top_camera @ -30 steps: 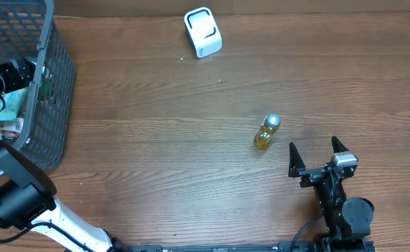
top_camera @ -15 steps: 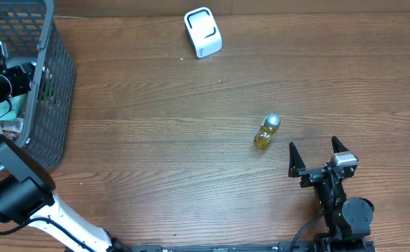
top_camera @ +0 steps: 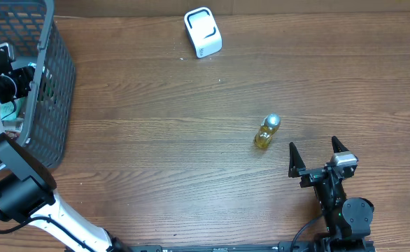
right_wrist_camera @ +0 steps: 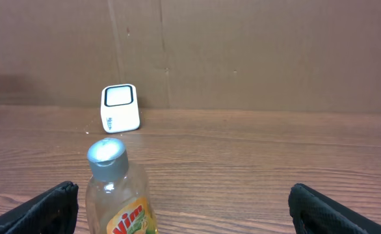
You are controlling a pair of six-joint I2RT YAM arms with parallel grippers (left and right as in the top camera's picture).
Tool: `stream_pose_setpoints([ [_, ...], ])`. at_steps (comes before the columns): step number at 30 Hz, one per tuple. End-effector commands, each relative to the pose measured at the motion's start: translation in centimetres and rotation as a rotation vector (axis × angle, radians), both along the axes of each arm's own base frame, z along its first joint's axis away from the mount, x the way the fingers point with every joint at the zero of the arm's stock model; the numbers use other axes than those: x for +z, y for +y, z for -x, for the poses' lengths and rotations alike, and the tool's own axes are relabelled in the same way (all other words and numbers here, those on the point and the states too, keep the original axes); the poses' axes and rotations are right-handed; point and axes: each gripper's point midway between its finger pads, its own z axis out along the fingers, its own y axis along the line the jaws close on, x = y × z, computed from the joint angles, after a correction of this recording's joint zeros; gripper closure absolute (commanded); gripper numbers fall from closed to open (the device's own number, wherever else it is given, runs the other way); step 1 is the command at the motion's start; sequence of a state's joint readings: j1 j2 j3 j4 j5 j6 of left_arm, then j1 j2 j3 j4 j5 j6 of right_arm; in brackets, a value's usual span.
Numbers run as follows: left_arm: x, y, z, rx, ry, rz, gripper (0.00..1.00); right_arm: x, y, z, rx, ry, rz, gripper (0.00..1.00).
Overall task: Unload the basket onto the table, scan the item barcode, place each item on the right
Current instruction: 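Grasp the green Kleenex tissue pack in the basket with the left gripper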
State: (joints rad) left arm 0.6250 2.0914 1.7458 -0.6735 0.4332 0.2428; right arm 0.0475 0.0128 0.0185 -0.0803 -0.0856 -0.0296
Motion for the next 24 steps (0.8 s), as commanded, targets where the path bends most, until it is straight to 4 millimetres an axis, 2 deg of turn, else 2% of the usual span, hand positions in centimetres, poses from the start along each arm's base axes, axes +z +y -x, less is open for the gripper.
stream_pose_setpoints([
  [1,2.9,-0.1,-0.1,-0.01,-0.039,-0.038,0.46,-0.3,-0.2,0.0,-0.013,-0.002,0.004,0.0],
  [13,2.0,-0.8,1.2,-0.004,0.023,0.009,0.45,-0.3,-0.2,0.0,-0.013,-0.002,0.004,0.0],
  [19,3.7,-0.6,1.2,0.013,-0.004,0.001,0.43,-0.3,-0.2,0.0,-0.013,-0.001,0.004,0.0],
  [20,4.2,-0.6,1.3,0.014,-0.011,-0.005,0.4,-0.3,-0.2,0.0,-0.013,-0.001,0.004,0.0],
  [24,5.9,-0.7,1.5,0.016,-0.038,-0.029,0.17,-0.3,-0.2,0.0,-0.013,-0.001,0.004,0.0],
])
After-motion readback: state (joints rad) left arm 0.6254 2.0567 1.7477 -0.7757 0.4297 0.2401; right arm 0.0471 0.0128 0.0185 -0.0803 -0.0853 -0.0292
